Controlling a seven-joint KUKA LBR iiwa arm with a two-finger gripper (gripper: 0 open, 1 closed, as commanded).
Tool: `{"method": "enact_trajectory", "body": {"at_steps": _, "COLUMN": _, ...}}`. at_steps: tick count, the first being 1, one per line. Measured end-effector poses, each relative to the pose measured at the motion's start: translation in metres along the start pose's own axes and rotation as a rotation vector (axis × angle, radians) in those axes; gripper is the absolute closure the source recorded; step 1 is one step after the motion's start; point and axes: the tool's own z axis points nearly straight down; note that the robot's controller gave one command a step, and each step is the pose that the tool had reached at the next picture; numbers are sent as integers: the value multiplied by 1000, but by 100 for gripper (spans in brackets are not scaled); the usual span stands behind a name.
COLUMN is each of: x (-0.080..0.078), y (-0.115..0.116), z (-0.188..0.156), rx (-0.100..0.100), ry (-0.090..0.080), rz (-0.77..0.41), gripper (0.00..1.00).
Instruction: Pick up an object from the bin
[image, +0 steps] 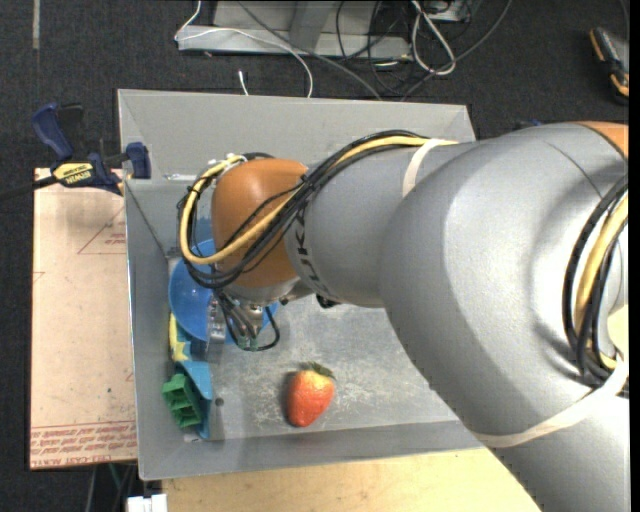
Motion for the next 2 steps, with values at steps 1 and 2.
{"method": "enact_trajectory", "body": {"at_steps": 1, "x": 0, "y": 0, "z": 0, "rx": 0, "ry": 0, "rz": 0, "gripper": 100}}
{"method": "enact_trajectory", "body": {"at_steps": 2, "x": 0, "y": 0, "z": -5, "rx": -1, "ry": -1, "rz": 1, "gripper": 100}}
